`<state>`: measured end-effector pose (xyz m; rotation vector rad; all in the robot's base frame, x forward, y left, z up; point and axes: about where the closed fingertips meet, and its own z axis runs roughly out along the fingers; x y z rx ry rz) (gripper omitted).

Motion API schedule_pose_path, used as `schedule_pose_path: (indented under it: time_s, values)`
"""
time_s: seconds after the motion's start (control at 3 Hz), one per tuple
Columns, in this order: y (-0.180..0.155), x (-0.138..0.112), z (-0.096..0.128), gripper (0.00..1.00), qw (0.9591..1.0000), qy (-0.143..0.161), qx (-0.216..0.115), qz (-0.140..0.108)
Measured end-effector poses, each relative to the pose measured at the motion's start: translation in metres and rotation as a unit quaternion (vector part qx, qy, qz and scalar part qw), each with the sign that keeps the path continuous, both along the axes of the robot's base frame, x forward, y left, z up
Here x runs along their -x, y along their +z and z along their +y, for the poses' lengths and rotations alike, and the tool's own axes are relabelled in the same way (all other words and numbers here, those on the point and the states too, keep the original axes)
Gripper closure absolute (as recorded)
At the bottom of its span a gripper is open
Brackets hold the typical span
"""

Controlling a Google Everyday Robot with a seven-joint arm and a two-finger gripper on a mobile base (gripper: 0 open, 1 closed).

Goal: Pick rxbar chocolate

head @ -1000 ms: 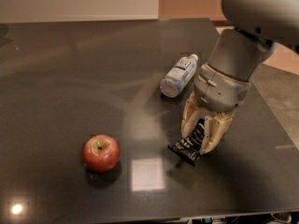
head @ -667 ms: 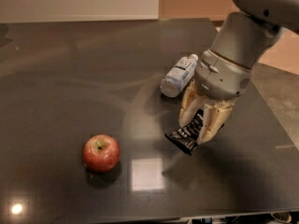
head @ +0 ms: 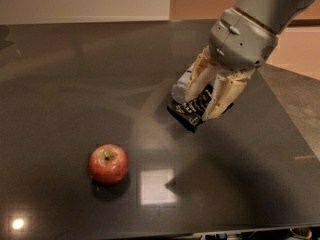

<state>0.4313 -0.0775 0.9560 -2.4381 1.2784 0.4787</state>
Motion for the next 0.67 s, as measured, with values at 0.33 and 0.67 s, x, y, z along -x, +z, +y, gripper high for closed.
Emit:
schedule_pose_path:
  time_s: [0.33,0.67]
  values:
    - [0.002,-0.0087,0.0056,1.0,0.9998,-0.009,-0.009,-0.017]
    - [0.0041,-0.0156,0.0106,1.0,0.9992,-0.016,-0.017,-0.031]
